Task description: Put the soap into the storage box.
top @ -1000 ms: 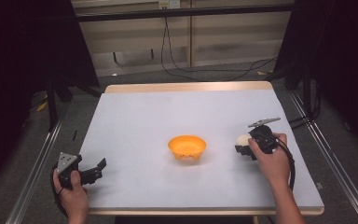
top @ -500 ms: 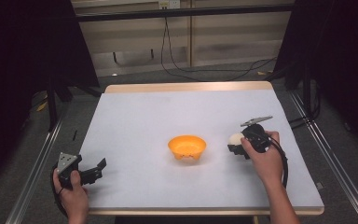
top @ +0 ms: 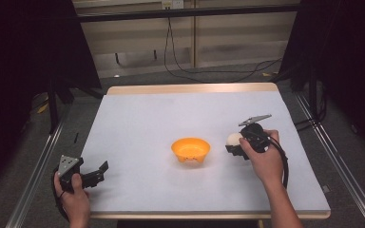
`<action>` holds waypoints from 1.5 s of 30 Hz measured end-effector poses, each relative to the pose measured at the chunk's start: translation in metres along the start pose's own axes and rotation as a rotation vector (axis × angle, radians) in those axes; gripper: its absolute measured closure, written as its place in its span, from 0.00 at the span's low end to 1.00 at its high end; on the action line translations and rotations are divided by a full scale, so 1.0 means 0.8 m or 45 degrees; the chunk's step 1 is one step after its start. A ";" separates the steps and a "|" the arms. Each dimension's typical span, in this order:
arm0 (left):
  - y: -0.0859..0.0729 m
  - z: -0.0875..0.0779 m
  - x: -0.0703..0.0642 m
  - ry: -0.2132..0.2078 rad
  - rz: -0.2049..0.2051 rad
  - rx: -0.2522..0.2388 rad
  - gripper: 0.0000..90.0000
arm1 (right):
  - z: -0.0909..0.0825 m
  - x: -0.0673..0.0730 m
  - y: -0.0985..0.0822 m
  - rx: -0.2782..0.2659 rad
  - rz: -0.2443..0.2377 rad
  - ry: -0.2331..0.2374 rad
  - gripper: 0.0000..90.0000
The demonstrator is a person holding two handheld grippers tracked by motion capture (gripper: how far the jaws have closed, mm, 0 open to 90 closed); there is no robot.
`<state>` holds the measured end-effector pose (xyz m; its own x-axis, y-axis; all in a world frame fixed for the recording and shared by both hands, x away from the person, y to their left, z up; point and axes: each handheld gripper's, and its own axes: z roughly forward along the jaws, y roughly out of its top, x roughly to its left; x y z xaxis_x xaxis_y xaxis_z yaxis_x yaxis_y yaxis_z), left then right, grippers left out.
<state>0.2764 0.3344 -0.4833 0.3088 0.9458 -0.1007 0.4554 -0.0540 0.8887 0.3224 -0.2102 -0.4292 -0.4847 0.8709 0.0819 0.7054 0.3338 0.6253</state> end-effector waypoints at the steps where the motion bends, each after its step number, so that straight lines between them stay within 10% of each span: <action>1: 0.000 0.000 0.000 0.000 0.000 0.000 0.00 | 0.001 0.001 0.001 -0.008 -0.005 0.002 0.26; 45: 0.000 0.000 0.001 -0.004 0.002 -0.001 0.00 | 0.009 0.058 0.057 -0.031 -0.123 0.095 0.26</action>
<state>0.2762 0.3350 -0.4832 0.3119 0.9447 -0.1011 0.4544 -0.0549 0.8891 0.3360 -0.1519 -0.4024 -0.5877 0.8054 0.0773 0.6412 0.4054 0.6515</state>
